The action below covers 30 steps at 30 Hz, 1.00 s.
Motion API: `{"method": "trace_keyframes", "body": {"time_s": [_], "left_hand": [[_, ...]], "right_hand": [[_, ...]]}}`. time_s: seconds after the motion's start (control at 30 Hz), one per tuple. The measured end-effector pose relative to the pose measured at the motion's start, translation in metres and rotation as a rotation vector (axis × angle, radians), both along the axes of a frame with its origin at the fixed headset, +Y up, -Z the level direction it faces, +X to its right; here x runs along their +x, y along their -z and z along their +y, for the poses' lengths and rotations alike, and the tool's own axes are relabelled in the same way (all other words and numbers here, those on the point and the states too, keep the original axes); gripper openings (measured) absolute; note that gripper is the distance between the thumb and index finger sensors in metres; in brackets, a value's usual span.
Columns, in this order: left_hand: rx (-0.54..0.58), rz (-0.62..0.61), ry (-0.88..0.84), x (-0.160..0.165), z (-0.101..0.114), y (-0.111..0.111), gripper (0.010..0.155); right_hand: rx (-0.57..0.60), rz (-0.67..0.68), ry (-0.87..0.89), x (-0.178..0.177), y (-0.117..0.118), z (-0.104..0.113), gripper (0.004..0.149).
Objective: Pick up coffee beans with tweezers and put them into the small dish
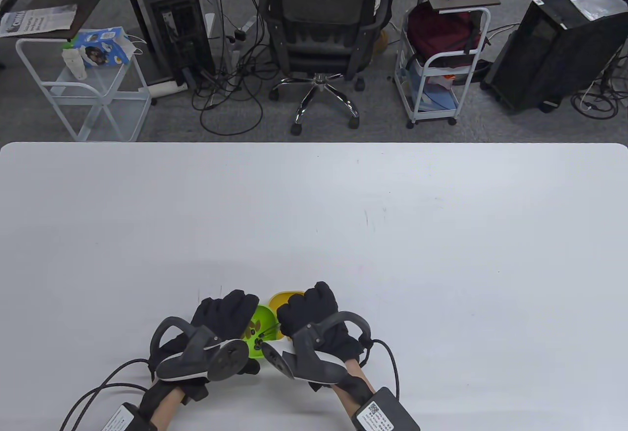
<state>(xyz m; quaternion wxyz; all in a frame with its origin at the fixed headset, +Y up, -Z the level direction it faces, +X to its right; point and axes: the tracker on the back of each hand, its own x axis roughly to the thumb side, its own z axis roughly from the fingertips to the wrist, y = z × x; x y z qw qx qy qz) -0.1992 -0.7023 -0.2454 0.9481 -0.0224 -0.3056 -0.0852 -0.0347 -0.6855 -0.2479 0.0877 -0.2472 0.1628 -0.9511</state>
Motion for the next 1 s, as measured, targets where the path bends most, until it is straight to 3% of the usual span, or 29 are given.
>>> {"method": "trace_keyframes", "body": {"time_s": [0.5,1.0], "left_hand": [[0.001,0.001,0.000,-0.001,0.000,0.000,0.114],[0.001,0.001,-0.002,-0.001,0.000,0.000,0.114]], "right_hand": [[-0.076,-0.104,0.299,0.049,0.014,0.019,0.041],[-0.136,-0.214,0.356,0.076,0.029,0.006,0.041]]}}
